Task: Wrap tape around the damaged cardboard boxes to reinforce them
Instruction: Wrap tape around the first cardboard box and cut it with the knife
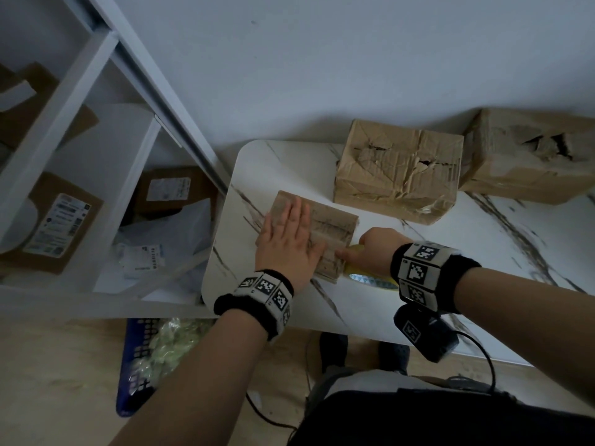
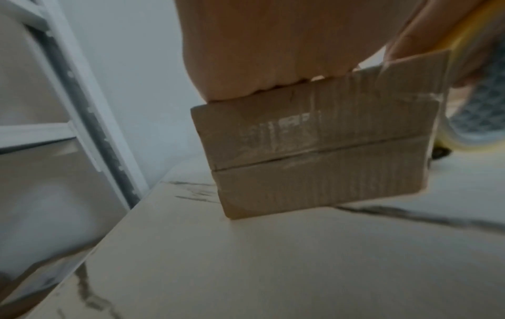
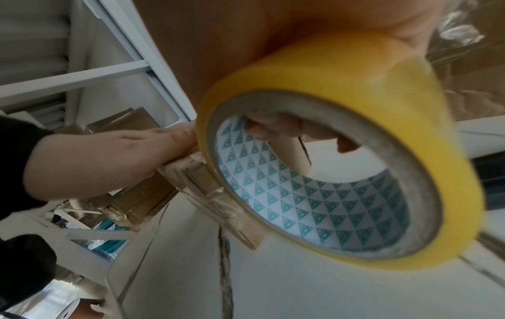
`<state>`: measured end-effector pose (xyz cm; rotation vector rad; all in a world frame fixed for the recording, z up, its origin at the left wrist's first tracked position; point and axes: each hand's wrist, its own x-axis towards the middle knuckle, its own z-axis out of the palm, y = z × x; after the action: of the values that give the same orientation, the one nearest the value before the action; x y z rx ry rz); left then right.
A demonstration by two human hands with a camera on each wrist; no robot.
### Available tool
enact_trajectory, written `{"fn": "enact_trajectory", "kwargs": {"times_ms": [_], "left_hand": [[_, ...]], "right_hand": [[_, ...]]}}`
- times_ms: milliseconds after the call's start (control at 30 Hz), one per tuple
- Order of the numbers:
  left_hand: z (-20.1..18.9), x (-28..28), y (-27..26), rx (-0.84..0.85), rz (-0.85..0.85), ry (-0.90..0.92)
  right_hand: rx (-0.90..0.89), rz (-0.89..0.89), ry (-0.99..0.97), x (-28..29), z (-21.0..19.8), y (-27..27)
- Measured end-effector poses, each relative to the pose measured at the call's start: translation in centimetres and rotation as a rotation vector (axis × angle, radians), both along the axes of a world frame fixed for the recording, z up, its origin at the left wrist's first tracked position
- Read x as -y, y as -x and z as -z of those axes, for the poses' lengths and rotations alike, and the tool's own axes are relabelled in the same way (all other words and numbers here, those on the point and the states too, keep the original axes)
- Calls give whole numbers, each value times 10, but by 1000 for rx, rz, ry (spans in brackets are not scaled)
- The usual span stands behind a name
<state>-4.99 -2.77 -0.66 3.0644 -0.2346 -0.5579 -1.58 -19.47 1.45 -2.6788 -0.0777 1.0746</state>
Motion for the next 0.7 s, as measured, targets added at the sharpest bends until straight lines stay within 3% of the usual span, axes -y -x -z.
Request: {"fn": "enact_trajectory", "kwargs": {"times_ms": [100,267,700], "left_hand": [[1,5,10,-8,202,2],[-3,0,4,-66,304,-56],[-2,22,17,8,253,-79]], "right_hand": [[11,-16,14,0,-1,1],[-1,-46,5,-2,-3,1],[4,-60,-14,1,-7,1]]}}
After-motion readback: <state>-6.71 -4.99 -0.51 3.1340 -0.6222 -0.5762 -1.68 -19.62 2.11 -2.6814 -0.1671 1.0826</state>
